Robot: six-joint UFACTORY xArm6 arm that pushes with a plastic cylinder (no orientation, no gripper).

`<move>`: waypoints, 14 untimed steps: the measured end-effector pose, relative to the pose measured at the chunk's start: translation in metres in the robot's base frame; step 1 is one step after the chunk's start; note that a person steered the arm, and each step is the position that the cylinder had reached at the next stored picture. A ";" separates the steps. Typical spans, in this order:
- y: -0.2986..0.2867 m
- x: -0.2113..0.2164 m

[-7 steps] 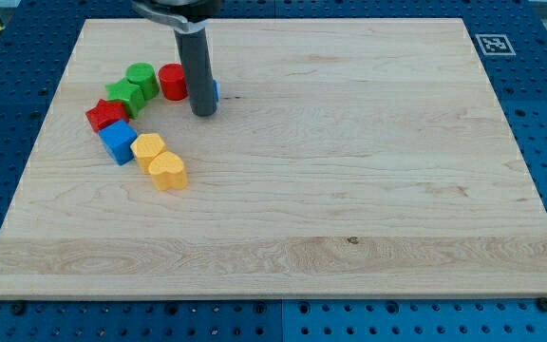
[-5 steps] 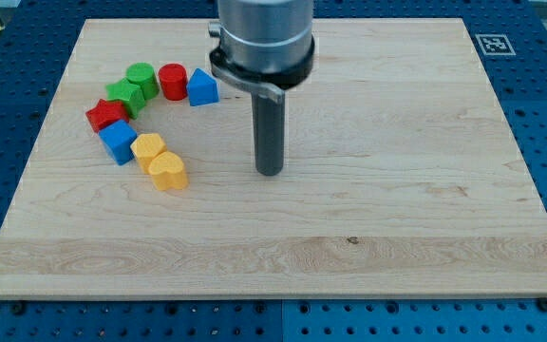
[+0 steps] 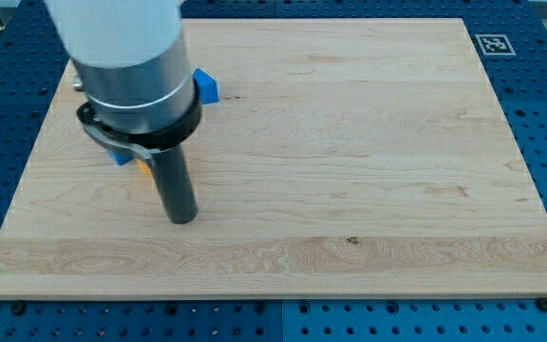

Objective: Slide the yellow heart up a bit

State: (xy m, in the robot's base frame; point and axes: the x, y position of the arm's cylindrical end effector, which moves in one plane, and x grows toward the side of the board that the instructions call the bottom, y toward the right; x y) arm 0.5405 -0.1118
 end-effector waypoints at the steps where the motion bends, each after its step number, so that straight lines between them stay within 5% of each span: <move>1: -0.021 0.000; 14: 0.012 -0.039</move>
State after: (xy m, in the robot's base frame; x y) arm 0.5012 -0.1002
